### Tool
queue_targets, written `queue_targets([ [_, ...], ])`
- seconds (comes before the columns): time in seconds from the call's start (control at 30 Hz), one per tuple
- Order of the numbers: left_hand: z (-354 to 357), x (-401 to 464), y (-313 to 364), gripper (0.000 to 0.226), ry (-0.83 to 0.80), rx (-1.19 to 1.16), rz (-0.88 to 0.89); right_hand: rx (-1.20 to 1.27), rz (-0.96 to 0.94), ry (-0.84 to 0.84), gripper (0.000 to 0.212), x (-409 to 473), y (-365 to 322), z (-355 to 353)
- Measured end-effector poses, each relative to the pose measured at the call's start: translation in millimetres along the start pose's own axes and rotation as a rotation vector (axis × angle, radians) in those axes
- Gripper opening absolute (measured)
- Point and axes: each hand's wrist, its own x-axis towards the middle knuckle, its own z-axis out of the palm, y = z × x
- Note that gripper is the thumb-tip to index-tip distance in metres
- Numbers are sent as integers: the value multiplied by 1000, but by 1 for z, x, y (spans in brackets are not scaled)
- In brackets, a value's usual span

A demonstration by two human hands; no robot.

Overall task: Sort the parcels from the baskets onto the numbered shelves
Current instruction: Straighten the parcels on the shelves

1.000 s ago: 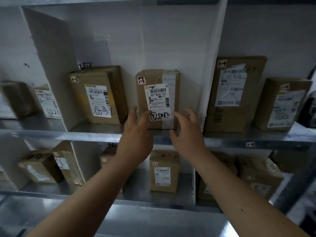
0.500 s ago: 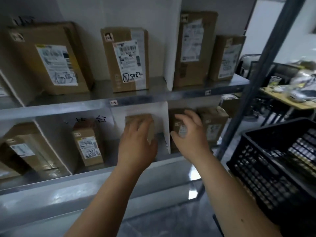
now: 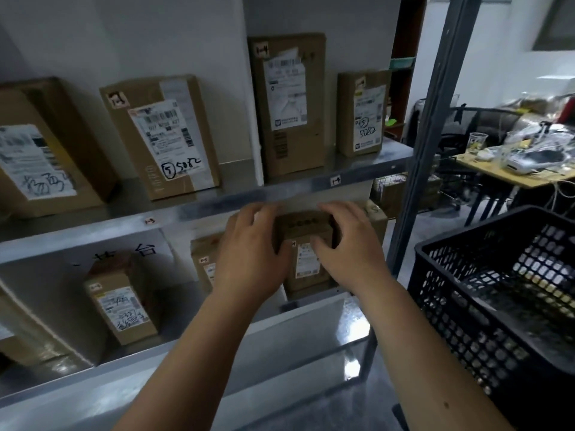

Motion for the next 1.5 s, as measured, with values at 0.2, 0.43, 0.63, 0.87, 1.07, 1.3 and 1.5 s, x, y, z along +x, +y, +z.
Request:
queue_targets([
  [0.2, 34, 57, 34, 69, 108, -11, -40, 32, -98, -28, 59, 65, 34, -26],
  [0.43, 63, 118, 58, 71, 266, -20, -147, 57, -257, -98, 62, 148, 60, -36],
  [0.63, 81, 152, 69, 69, 345, 21, -249, 118, -310, -152, 83, 195, 62, -32],
  [0.87, 91, 165, 67, 74, 344, 95, -352, 159, -334, -283, 101, 222, 65, -23],
  [1.07, 92, 168, 69, 78, 277, 166, -406, 190, -342, -313, 99, 227, 69, -20],
  [1.3, 86, 164, 70, 82, 221, 238, -376, 189, -311, -312, 94, 220, 68, -23],
  [1.5, 86, 155, 72, 71, 196, 217, -239, 124, -273, -169, 75, 199, 72, -36],
])
